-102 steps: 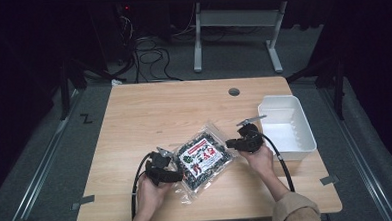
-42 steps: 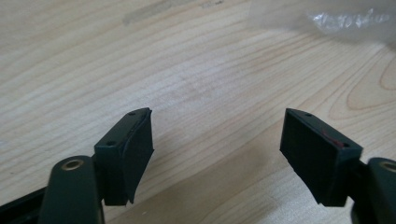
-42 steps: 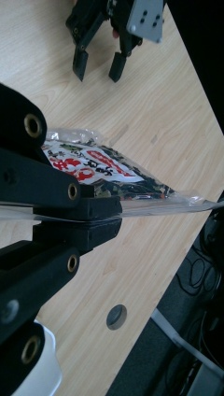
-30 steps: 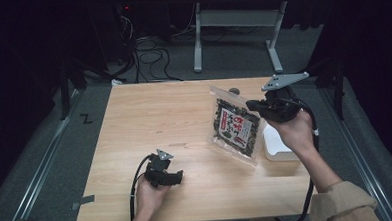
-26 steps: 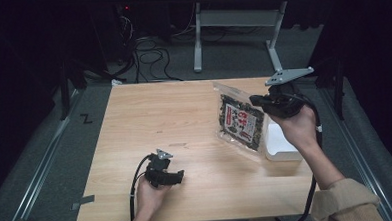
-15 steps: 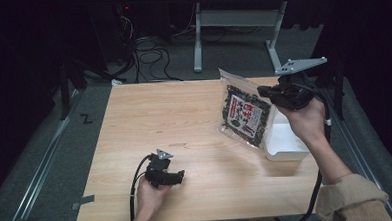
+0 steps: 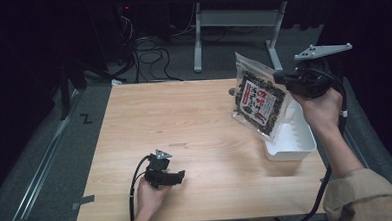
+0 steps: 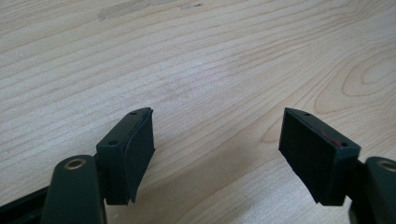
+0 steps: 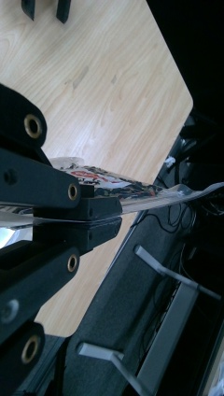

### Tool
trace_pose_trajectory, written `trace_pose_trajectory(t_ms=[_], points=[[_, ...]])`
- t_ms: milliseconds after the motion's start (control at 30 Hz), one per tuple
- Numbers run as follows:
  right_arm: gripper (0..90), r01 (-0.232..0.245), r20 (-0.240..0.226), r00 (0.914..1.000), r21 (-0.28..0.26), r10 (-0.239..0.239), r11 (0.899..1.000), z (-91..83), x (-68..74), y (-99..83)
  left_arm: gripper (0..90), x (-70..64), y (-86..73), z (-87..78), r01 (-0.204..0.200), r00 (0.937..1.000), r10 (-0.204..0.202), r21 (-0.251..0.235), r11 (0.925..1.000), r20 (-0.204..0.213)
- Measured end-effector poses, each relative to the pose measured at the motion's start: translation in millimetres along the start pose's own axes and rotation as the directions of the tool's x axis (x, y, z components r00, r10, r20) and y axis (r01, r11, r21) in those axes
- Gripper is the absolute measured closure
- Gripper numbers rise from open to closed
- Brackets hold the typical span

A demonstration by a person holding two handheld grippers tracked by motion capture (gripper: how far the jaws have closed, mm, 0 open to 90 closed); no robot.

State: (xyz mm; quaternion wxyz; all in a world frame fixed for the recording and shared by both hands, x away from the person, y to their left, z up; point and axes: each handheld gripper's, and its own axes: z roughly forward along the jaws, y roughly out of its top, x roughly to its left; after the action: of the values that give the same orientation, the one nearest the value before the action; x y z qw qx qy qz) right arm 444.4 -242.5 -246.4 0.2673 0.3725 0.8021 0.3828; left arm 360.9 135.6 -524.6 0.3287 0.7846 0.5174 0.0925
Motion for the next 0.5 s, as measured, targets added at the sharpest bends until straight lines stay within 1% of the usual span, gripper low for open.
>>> trace_pose_trajectory(t_ms=[100, 167, 233, 300, 333, 400, 433, 500], points=[[90.0, -0.003, 0.012, 0.9999, -0.005, 0.003, 1.0, -1.7, -3.6, -0.6, 26.9, -0.4, 0.2, 0.1, 0.0, 1.0, 0.0, 0.0, 1.0, 0.001], [90.0, 0.002, 0.029, 0.9996, -0.001, -0.002, 1.0, -4.3, -6.3, -1.2, 26.9, -0.7, -0.3, -1.1, -0.002, 1.0, 0.002, -0.004, 1.0, -0.003], [90.0, 0.001, 0.03, 0.9996, -0.005, -0.001, 1.0, -5.4, -6.8, -1.5, 26.9, -0.4, -0.4, -1.4, -0.002, 1.0, 0.002, -0.004, 1.0, -0.004], [90.0, 0.023, 0.046, 0.9987, 0.002, -0.023, 1.0, -9.2, -7.8, -1.0, 27.0, 0.5, -0.4, -1.3, 0.003, 1.0, -0.003, -0.004, 1.0, -0.001], [90.0, 0.027, 0.061, 0.9978, 0.004, -0.027, 1.0, -12.5, -10.8, -1.5, 26.9, 0.7, -0.2, -0.6, 0.004, 1.0, -0.004, -0.002, 1.0, -0.002], [90.0, 0.02, 0.07, 0.9973, -0.001, -0.02, 1.0, -15.7, -14.6, -3.2, 26.9, 0.5, 0.3, -0.6, 0.003, 1.0, -0.003, -0.003, 1.0, 0.003], [90.0, 0.02, 0.07, 0.9973, -0.001, -0.02, 1.0, -15.7, -14.6, -3.2, 26.9, -0.1, 0.4, -1.2, -0.004, 1.0, 0.004, -0.008, 1.0, 0.006], [90.0, 0.008, 0.081, 0.9967, -0.006, -0.008, 1.0, -19.7, -19.8, -7.1, 26.4, -1.1, 0.2, -2.5, -0.016, 0.9998, 0.016, -0.017, 0.9997, 0.007]])
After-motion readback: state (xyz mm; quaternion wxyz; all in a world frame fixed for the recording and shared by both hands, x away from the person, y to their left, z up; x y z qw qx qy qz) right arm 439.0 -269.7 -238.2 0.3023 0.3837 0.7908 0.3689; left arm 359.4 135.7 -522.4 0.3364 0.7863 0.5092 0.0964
